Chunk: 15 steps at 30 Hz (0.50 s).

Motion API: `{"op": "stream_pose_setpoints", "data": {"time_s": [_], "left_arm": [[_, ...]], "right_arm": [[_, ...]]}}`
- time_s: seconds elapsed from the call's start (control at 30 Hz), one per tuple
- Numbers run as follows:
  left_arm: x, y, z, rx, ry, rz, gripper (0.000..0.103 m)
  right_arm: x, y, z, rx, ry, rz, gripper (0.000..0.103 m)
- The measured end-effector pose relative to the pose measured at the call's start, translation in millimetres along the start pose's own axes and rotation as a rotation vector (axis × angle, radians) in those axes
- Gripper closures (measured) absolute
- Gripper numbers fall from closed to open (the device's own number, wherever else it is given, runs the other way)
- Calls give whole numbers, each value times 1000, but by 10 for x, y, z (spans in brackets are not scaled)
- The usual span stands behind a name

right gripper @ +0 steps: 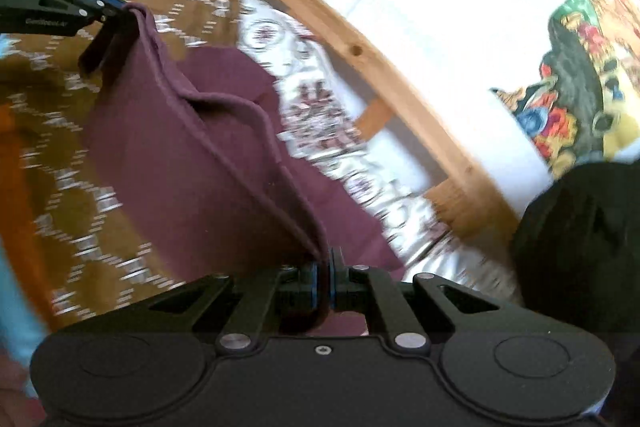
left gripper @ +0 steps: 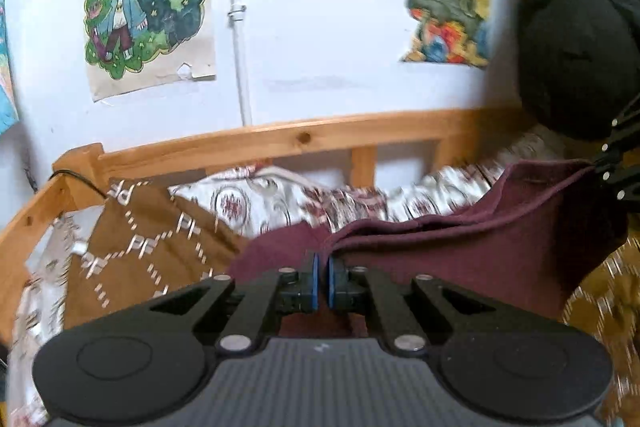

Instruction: Fold small clothes

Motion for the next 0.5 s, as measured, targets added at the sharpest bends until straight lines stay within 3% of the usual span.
{"op": "stream_pose_setpoints", "data": {"time_s": [0.13, 0.27, 0.5], "left_arm": [[521, -259, -96, -57, 38, -11, 99], [861, -558, -6, -144, 69, 48, 98], [1221, -741, 207, -152, 16, 81, 97]], "right_arm": [[567, 202, -232, 60, 23, 45, 98], [1093, 258, -290, 113, 7, 54, 98], [1680, 128, -230, 136, -52, 23, 98]]}}
Point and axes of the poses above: each gripper's, at about its wrist camera, not at the fingertips, and x roughly the way its jaws point, y to its right, z to its underside, the point moved 2 cm from there along x, roughly the way its jaws point, and after that the axes turned 11 degrees about z, right-handed, at the moved point
